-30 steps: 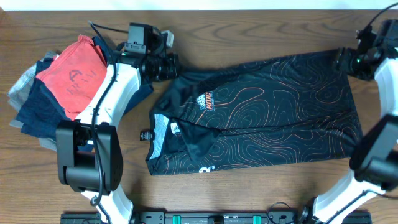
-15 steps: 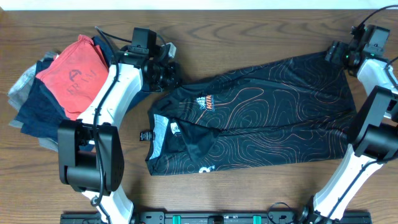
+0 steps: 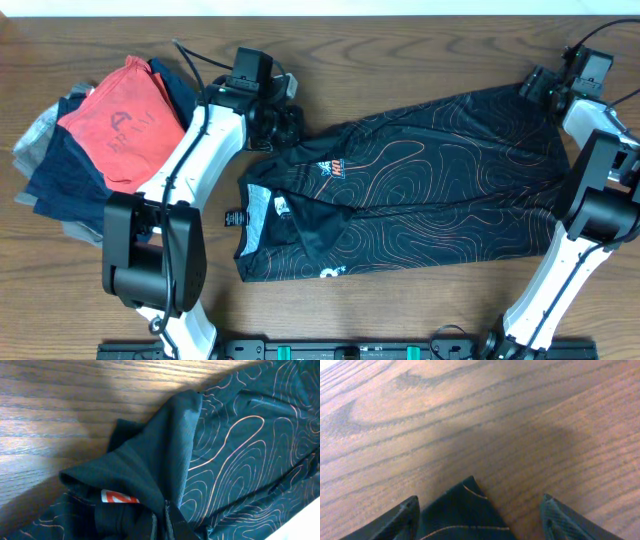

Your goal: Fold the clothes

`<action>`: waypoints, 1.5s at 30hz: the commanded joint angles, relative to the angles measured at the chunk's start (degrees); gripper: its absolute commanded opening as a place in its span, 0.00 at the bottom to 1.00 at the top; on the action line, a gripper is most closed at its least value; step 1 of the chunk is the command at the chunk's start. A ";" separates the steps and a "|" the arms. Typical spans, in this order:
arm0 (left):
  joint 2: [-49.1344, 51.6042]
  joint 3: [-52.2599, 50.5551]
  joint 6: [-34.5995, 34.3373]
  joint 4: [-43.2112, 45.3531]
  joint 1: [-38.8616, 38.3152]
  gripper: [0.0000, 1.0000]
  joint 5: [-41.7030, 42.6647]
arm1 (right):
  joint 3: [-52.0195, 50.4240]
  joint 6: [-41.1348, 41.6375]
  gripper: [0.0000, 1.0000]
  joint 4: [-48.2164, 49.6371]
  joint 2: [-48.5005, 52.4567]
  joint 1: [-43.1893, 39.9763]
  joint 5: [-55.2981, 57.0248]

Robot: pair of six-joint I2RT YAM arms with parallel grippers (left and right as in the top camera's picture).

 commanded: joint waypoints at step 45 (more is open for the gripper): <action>-11.74 -0.11 0.72 -16.65 6.12 0.06 5.01 | 0.63 -1.33 0.10 -52.28 -30.14 -3.32 19.96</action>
